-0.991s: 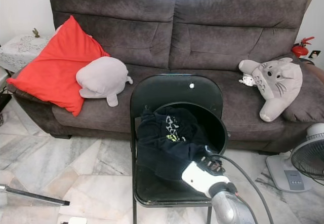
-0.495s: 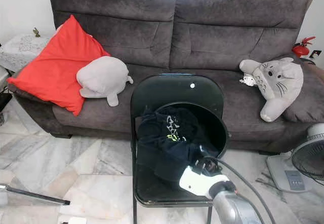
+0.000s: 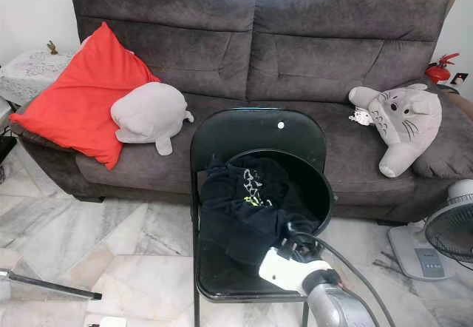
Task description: Hang hanger
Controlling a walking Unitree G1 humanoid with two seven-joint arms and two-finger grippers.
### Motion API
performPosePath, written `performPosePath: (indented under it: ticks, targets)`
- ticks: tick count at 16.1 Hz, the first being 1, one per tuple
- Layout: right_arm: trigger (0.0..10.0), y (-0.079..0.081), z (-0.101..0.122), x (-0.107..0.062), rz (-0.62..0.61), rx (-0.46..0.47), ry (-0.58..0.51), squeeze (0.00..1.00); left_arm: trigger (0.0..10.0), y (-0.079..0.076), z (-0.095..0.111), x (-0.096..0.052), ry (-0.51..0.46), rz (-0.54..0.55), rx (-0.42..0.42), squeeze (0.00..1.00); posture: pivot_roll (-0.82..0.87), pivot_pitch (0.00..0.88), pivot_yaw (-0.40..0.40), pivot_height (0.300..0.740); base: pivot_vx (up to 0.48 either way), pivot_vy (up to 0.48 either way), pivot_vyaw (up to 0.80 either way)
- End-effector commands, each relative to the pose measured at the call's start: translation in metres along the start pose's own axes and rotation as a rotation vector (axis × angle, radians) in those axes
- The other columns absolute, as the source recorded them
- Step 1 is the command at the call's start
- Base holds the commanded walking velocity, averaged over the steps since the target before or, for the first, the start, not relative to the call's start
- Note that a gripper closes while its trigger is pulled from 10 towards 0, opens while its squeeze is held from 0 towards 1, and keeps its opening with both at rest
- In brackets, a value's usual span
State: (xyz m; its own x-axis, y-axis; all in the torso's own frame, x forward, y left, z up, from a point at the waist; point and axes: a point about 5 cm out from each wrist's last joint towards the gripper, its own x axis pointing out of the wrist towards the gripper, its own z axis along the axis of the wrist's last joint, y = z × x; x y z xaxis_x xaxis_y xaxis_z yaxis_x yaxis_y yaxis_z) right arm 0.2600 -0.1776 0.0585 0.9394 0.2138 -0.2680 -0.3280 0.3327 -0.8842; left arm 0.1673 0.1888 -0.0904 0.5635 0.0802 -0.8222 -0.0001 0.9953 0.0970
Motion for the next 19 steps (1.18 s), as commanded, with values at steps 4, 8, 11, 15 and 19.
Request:
performPosePath:
  ticks: [4, 8, 11, 15, 19]
  targets:
    - [0.0, -0.002, -0.002, 0.004, 0.001, -0.009, 0.019, 0.0, 10.0, 0.001, -0.007, -0.001, 0.021, 0.004, 0.01, 0.0, -0.12, 0.077, -0.014, 0.74, 0.0, 0.0, 0.0]
    - [0.0, -0.006, -0.007, 0.003, -0.069, 0.025, 0.071, 0.0, 10.0, 0.001, -0.006, -0.001, 0.019, 0.004, 0.011, 0.0, -0.12, 0.078, -0.013, 0.74, 0.0, 0.0, 0.0]
    - [0.0, -0.011, -0.012, -0.001, -0.165, 0.109, 0.134, 0.0, 10.0, 0.001, -0.006, -0.001, 0.02, 0.003, 0.013, 0.0, -0.12, 0.079, -0.01, 0.74, 0.0, 0.0, 0.0]
    - [0.0, -0.011, -0.006, -0.002, -0.223, 0.149, 0.129, 0.0, 10.0, 0.001, -0.005, -0.001, 0.018, 0.002, 0.017, 0.0, -0.11, 0.077, -0.011, 0.74, 0.0, 0.0, 0.0]
    - [0.0, -0.009, -0.018, -0.022, -0.38, 0.458, 0.305, 0.0, 10.0, 0.001, -0.005, -0.001, 0.017, 0.0, 0.022, 0.0, -0.12, 0.079, -0.009, 0.74, 0.0, 0.0, 0.0]
